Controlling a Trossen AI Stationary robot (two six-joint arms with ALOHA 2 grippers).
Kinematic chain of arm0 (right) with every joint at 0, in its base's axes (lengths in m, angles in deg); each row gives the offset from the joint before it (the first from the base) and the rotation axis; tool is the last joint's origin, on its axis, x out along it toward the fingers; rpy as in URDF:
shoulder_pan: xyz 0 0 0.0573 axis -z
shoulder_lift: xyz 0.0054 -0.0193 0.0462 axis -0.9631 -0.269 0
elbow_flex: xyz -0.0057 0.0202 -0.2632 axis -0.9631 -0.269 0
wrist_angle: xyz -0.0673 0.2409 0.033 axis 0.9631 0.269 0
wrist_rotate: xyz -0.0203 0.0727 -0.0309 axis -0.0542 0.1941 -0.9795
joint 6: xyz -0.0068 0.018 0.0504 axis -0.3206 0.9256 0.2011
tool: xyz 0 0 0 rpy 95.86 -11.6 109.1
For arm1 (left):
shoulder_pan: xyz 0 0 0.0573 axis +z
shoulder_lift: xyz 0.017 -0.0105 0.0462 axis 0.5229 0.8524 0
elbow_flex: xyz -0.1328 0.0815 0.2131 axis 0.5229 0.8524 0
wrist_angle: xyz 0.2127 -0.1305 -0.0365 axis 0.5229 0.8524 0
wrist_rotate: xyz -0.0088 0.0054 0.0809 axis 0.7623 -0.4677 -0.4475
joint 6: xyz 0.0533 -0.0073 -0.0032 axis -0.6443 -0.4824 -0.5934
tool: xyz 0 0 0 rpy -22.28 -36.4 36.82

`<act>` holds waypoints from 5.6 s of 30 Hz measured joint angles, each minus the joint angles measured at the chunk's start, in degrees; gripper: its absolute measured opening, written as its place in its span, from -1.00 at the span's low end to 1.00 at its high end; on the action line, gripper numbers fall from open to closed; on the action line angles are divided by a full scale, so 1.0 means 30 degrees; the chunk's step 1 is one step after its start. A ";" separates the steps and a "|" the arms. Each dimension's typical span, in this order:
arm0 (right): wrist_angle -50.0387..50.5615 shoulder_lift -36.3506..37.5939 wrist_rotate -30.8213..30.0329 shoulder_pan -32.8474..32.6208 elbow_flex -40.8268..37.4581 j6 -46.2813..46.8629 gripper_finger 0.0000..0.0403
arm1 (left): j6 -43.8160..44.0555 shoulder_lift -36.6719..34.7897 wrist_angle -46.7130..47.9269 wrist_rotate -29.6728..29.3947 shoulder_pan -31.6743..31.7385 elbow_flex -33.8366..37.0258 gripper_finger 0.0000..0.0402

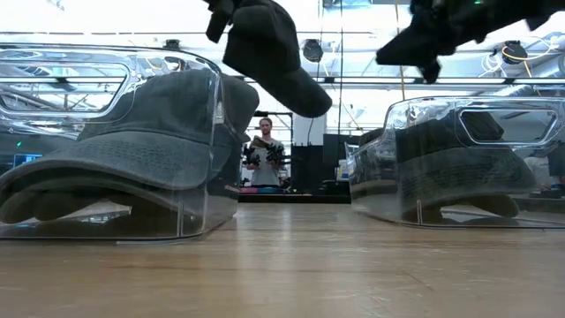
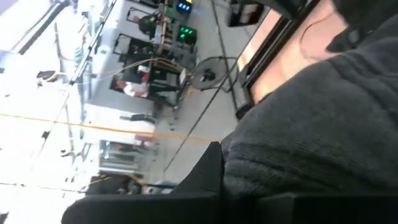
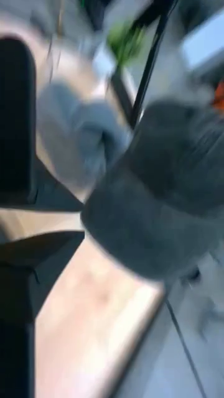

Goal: Pick & Place hat
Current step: Put the black cap into the right transparent bin

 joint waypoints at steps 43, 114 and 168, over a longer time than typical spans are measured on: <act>-1.2959 -0.4628 0.8787 0.4733 -0.0022 -0.0128 -0.99 | 0.7990 -0.0496 -0.1949 -0.6477 -0.1595 -0.0606 -0.65; -2.0208 -0.8231 -0.2612 0.0126 0.0312 -0.9410 -0.64 | 2.9634 0.5356 -1.6121 1.6163 0.4205 0.0481 -0.95; -0.8759 -0.1204 1.1090 0.0753 0.0219 0.1238 -0.20 | 2.6631 0.1254 -0.4347 2.3573 0.2181 0.0503 -0.95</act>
